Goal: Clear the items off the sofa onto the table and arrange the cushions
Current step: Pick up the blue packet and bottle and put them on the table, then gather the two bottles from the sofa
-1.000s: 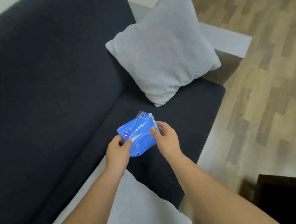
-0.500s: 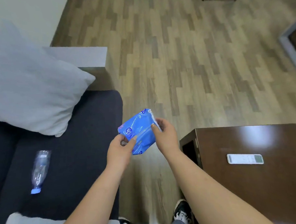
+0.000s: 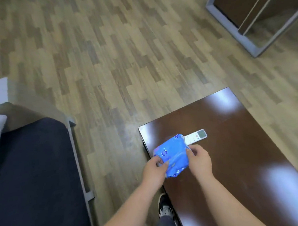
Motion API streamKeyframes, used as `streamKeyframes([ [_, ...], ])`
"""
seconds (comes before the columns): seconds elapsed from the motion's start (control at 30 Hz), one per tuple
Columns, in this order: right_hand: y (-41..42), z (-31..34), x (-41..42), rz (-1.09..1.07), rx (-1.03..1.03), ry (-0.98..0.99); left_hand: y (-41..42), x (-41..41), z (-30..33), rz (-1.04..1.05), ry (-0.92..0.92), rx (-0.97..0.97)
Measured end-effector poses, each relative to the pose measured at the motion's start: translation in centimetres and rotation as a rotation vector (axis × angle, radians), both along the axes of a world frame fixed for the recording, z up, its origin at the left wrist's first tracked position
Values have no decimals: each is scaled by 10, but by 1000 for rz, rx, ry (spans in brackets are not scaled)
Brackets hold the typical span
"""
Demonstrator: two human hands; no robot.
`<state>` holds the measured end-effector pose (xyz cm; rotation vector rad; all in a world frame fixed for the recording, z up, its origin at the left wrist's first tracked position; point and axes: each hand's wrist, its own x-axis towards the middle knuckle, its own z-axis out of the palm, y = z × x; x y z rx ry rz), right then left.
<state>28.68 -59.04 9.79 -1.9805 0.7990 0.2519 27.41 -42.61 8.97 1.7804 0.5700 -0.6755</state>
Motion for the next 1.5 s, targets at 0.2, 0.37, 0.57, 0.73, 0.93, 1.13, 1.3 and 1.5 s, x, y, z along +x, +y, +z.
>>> streamKeyframes([
  [0.2,-80,-48,-18,-115,-49,107,-85,2,-50,-108,110,68],
  [0.37,-118,-83,-13,-110,-61,165,-126,15,-80,-210,87,124],
  [0.57,-131,-100,-5,-99,-13,176,-136,19,-97,-126,137,74],
  [0.73,-125,-94,6,-50,-95,212,-121,15,-97,-67,124,62],
  [0.93,-78,-55,29,3,-284,-39,-63,10,-76,-24,35,51],
  [1.13,68,-25,56,382,-199,-257,66,8,-37,222,-85,111],
  [1.3,206,4,57,742,-120,-366,184,-4,13,422,-215,179],
  [1.5,356,32,33,933,-32,-406,312,-51,50,695,-328,207],
])
